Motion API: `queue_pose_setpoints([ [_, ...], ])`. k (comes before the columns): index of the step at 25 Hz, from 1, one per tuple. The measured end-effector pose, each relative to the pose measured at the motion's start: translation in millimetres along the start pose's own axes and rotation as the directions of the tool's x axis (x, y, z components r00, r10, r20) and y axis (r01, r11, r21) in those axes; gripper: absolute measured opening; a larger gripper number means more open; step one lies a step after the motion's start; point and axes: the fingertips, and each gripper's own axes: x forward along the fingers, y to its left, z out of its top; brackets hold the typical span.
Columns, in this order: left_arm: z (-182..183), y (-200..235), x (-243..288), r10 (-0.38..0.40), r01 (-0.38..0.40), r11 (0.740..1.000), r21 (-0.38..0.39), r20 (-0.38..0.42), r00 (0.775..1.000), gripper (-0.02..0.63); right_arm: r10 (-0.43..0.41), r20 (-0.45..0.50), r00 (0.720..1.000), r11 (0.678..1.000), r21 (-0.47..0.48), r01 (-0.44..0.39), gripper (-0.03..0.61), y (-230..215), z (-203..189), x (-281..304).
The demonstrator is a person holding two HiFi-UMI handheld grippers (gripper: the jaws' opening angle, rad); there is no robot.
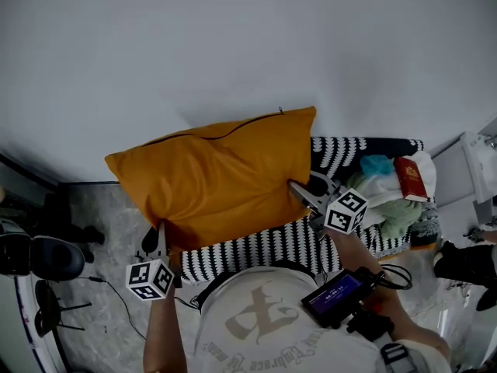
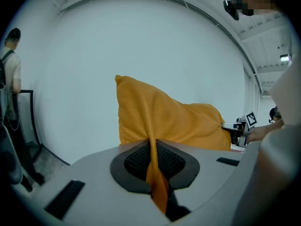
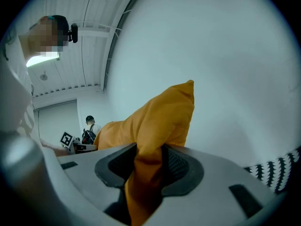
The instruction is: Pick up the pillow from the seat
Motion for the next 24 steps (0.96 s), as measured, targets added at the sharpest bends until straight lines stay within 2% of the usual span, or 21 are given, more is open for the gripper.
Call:
queue_pose_setpoints([
  [24,6.0,-14.6,3.8,-0.047,0.046,0.998,0.038,0.006,0.999,0.029,-0.059,0.03,0.998,0.998,-0.001,0.059,0.173,5.7,-0.9,-30.5],
])
